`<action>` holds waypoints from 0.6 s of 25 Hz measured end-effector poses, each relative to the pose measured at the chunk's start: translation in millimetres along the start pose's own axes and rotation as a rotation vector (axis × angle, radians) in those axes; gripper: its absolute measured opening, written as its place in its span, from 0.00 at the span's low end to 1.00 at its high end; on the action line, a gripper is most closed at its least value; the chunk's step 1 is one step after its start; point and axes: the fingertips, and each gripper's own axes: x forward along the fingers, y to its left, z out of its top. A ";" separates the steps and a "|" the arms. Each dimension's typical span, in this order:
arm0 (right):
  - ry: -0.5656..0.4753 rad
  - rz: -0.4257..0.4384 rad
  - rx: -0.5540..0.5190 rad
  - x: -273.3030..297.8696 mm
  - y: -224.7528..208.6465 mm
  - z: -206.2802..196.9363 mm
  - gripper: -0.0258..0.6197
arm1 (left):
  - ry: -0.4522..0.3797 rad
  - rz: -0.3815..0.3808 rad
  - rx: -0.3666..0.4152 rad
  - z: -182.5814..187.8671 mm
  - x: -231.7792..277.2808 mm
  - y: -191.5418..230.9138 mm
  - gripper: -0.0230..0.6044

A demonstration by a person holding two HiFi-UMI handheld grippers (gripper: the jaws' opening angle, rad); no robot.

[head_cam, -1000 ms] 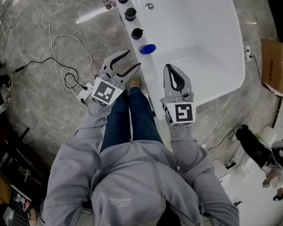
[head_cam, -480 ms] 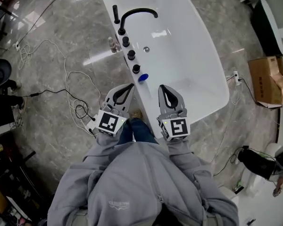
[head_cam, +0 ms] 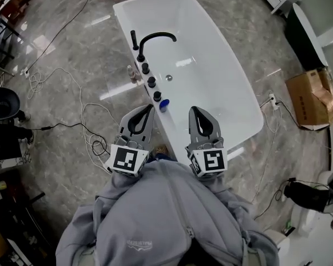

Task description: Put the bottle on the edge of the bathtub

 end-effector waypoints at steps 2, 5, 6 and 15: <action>-0.019 -0.008 -0.010 -7.0 -1.2 10.3 0.04 | -0.018 0.016 0.004 11.3 -3.1 -4.1 0.05; -0.035 -0.031 -0.008 -12.6 -2.1 19.7 0.04 | -0.018 0.029 -0.004 18.3 -7.3 -6.3 0.05; -0.040 -0.034 -0.010 -12.7 -1.5 22.5 0.04 | -0.019 0.028 -0.002 19.8 -7.9 -6.5 0.05; -0.032 -0.016 -0.009 -4.7 5.6 20.8 0.04 | -0.016 0.021 0.049 21.2 -6.4 -7.4 0.05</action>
